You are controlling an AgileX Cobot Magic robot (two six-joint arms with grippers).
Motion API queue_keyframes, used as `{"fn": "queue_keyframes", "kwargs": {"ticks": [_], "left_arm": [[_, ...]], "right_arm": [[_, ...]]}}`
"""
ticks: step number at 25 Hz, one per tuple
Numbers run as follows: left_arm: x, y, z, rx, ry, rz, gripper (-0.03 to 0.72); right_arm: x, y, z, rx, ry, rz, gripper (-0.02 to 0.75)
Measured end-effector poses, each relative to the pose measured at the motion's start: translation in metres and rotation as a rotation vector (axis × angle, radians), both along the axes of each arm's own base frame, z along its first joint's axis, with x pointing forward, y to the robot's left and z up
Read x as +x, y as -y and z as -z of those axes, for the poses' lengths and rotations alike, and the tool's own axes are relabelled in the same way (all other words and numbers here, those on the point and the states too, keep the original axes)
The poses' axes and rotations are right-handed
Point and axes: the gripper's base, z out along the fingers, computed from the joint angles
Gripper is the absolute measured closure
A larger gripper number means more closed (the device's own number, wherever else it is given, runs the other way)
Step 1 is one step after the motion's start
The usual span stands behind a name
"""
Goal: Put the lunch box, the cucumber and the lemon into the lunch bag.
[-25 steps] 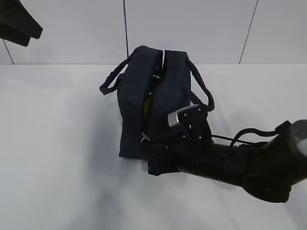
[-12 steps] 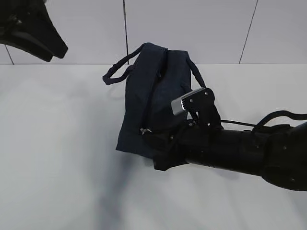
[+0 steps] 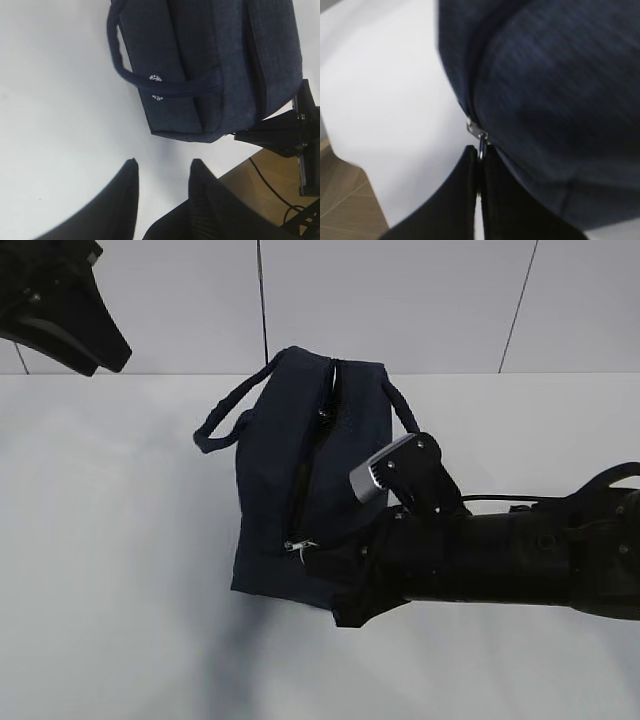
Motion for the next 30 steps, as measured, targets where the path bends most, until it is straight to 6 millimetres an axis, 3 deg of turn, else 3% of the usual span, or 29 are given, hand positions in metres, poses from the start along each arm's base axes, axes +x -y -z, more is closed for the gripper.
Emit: {"fn": "queue_keyframes", "kwargs": {"ticks": [7,14,25,30], "left_arm": [[0.000,0.000,0.000,0.000,0.000,0.000,0.446],[0.000,0.000,0.000,0.000,0.000,0.000,0.446],[0.000,-0.001,0.001,0.015,0.004,0.000,0.449],[0.000,-0.001,0.001,0.016,0.004,0.000,0.450]], "right_arm": [[0.005,0.003,0.007,-0.062,-0.034,0.047,0.738],[-0.002,0.000,0.009,-0.038,-0.142,0.030,0.738],[-0.009,0.003,-0.042,0.041,-0.010,0.016,0.738],[-0.001,-0.002,-0.061,0.066,0.052,0.014,0.738]]}}
